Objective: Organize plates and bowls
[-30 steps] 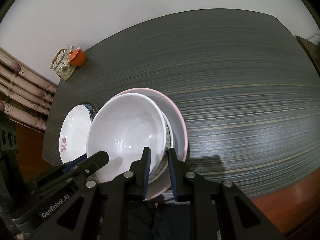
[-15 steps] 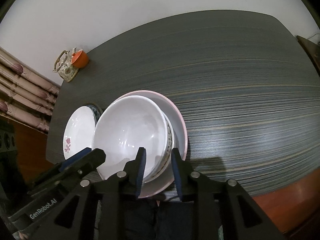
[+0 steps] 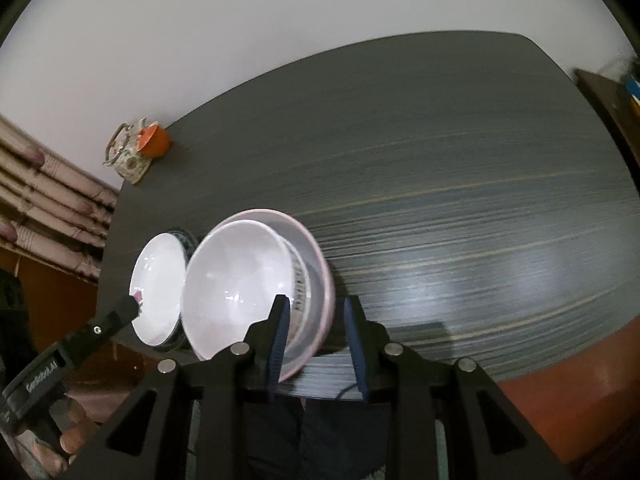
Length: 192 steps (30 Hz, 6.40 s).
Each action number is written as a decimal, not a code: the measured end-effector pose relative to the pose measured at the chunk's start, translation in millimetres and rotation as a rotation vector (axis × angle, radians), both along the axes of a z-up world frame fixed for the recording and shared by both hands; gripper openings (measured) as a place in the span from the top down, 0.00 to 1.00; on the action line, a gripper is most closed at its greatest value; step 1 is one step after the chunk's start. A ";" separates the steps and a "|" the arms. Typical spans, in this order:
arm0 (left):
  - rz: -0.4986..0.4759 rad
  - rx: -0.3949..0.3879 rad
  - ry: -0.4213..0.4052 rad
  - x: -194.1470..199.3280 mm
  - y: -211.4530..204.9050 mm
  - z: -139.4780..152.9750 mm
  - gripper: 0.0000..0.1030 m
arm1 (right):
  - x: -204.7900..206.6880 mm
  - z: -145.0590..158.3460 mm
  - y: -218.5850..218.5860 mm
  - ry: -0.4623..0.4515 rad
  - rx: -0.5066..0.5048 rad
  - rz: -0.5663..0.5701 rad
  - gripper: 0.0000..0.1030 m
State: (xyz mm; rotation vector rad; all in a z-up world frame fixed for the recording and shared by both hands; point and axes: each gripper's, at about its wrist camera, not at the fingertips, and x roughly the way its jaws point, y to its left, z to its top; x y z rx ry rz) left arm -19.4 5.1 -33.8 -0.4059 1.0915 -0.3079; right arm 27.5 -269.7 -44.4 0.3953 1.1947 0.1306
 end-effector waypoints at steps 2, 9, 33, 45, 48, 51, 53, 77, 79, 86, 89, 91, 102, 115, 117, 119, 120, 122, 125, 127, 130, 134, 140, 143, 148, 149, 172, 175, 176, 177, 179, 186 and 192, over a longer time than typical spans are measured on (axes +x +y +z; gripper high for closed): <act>0.015 -0.011 0.036 1.9 4.9 -6.4 0.61 | -1.4 -4.0 -5.4 0.019 0.018 -0.011 0.72; 0.047 -0.037 0.143 7.3 13.4 -29.8 0.61 | -0.7 -20.5 -6.2 0.075 0.061 -0.006 0.72; 0.059 -0.002 0.233 29.5 3.0 -63.5 0.76 | 11.5 -43.3 23.8 0.105 -0.041 0.021 0.72; -0.001 -0.006 0.269 37.2 -14.0 -77.0 0.92 | 22.5 -56.5 18.7 0.135 -0.041 0.007 0.72; -0.017 -0.005 0.260 38.0 -17.0 -76.3 0.91 | 24.8 -59.7 15.5 0.141 -0.041 0.001 0.72; -0.039 -0.003 0.256 37.8 -26.9 -76.3 0.91 | 26.2 -62.5 10.7 0.142 -0.057 -0.011 0.72; -0.051 0.005 0.251 37.9 -30.6 -76.4 0.91 | 25.9 -63.0 6.3 0.145 -0.052 -0.021 0.72; -0.107 0.099 0.171 34.1 -54.2 -74.3 0.92 | 30.4 -63.1 -4.8 0.126 -0.058 0.003 0.72; -0.104 0.092 0.174 33.9 -55.3 -74.7 0.92 | 30.5 -63.8 -6.6 0.126 -0.049 0.000 0.72; -0.099 0.087 0.188 34.7 -55.5 -77.0 0.92 | 26.0 -62.6 -8.6 0.117 -0.044 -0.008 0.73; -0.100 0.088 0.195 35.7 -55.3 -77.2 0.92 | 24.8 -61.7 -8.9 0.112 -0.044 -0.011 0.76; -0.105 0.091 0.197 36.8 -55.8 -77.3 0.92 | 24.6 -60.6 -8.4 0.107 -0.047 -0.005 0.80; -0.110 0.097 0.187 35.8 -57.8 -76.6 0.92 | 27.6 -56.2 -9.5 0.097 -0.033 0.000 0.90; -0.106 0.091 0.174 30.8 -58.3 -76.8 0.91 | 27.0 -54.8 -18.9 0.098 -0.002 -0.021 0.90; -0.112 0.098 0.166 29.2 -59.4 -76.3 0.91 | 25.3 -54.4 -20.2 0.090 -0.004 -0.019 0.90; -0.119 0.107 0.158 28.5 -61.9 -74.6 0.91 | 23.1 -54.4 -21.1 0.088 0.002 -0.028 0.90; -0.118 0.107 0.158 28.2 -62.5 -74.4 0.91 | 22.7 -54.1 -21.7 0.087 0.005 -0.032 0.90; -0.115 0.104 0.157 27.9 -63.6 -74.2 0.91 | 20.2 -54.0 -21.7 0.079 0.003 -0.035 0.90; -0.110 0.102 0.153 26.6 -65.3 -74.2 0.91 | 18.7 -54.3 -20.4 0.074 0.007 -0.040 0.90; -0.114 0.106 0.148 25.6 -66.8 -74.1 0.91 | 18.3 -54.1 -20.2 0.074 0.006 -0.042 0.90; -0.109 0.104 0.148 24.2 -66.2 -74.3 0.91 | 18.7 -54.3 -20.3 0.068 0.000 -0.037 0.90; -0.104 0.106 0.141 20.9 -67.5 -74.0 0.91 | 18.0 -54.0 -18.2 0.062 -0.004 -0.035 0.90; -0.099 0.107 0.143 19.3 -68.5 -73.4 0.92 | 20.4 -53.1 -16.8 0.063 -0.004 -0.038 0.90; -0.098 0.111 0.143 18.6 -69.4 -72.9 0.92 | 22.8 -53.2 -16.5 0.068 -0.005 -0.039 0.90; -0.087 0.111 0.139 16.5 -70.0 -71.2 0.92 | 27.0 -53.0 -15.8 0.072 -0.008 -0.033 0.91; -0.086 0.113 0.136 15.5 -70.2 -70.4 0.92 | 27.6 -52.8 -15.2 0.072 -0.008 -0.032 0.91; 0.005 0.105 0.098 -4.7 -46.4 -38.6 0.91 | 43.0 -14.4 10.9 0.037 -0.019 0.038 0.91; 0.027 0.105 0.099 -8.2 -38.4 -33.6 0.91 | 44.5 -8.1 21.0 0.034 -0.017 0.056 0.91; 0.034 0.106 0.099 -8.6 -35.9 -31.8 0.91 | 45.3 -6.2 24.2 0.032 -0.018 0.062 0.91; 0.043 0.106 0.099 -9.8 -32.1 -29.9 0.91 | 45.8 -4.1 28.1 0.030 -0.018 0.069 0.91; 0.061 0.112 0.098 -11.5 -25.5 -25.2 0.91 | 49.2 0.3 36.9 0.029 -0.016 0.087 0.91; 0.123 0.129 0.108 -17.0 4.3 -12.9 0.91 | 57.6 15.3 68.6 0.019 -0.006 0.150 0.91; 0.189 0.126 0.094 -25.8 35.1 -3.1 0.91 | 58.2 29.6 102.5 0.000 -0.005 0.215 0.91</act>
